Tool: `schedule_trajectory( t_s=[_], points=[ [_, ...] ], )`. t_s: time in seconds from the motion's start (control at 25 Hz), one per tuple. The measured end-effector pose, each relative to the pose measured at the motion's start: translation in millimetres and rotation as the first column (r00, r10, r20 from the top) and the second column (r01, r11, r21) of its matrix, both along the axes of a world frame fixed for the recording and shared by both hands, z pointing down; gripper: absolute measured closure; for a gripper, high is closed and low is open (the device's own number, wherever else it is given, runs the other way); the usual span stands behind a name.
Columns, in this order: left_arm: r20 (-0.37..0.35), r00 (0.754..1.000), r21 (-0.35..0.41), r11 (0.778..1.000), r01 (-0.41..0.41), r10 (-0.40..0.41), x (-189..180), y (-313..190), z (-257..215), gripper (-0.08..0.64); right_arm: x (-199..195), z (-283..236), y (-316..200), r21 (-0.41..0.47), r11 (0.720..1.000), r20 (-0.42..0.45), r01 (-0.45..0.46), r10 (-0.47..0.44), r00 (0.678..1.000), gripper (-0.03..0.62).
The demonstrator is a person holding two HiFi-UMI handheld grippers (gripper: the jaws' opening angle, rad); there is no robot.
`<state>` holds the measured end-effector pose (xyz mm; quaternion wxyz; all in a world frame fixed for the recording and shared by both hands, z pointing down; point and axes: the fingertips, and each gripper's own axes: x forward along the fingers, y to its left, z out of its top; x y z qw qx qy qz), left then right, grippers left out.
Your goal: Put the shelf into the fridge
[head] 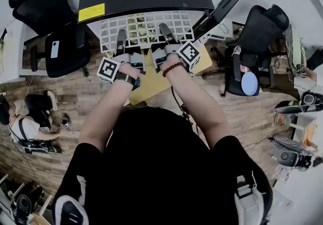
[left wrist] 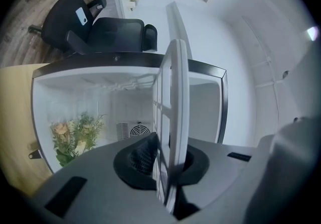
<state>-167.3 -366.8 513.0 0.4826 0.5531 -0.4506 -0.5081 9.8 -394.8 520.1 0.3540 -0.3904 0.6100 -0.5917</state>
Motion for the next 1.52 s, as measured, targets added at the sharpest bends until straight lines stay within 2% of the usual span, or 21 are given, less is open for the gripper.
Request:
schedule_trajectory(
  t_s=[0.2, 0.36, 0.92, 1.52],
  points=[
    [0.036, 0.999, -0.002, 1.0, -0.004, 0.004, -4, -5, 7, 0.525, 0, -1, -6, 0.006, 1.0, 0.001, -0.006, 0.006, 1.0, 0.552],
    [-0.004, 1.0, 0.015, 1.0, -0.009, 0.009, -1, -9, -2, 0.525, -2, -3, -10, 0.012, 1.0, 0.004, -0.008, 0.008, 1.0, 0.552],
    [0.027, 0.999, 0.027, 0.999, -0.027, 0.026, -3, -17, 1, 0.525, -2, -1, -17, 0.024, 1.0, -0.002, -0.016, 0.016, 1.0, 0.552],
    [0.014, 0.999, 0.056, 0.998, -0.038, 0.037, -3, -34, -5, 0.525, -5, -2, -34, 0.043, 0.999, -0.003, -0.017, 0.017, 1.0, 0.549]
  ],
)
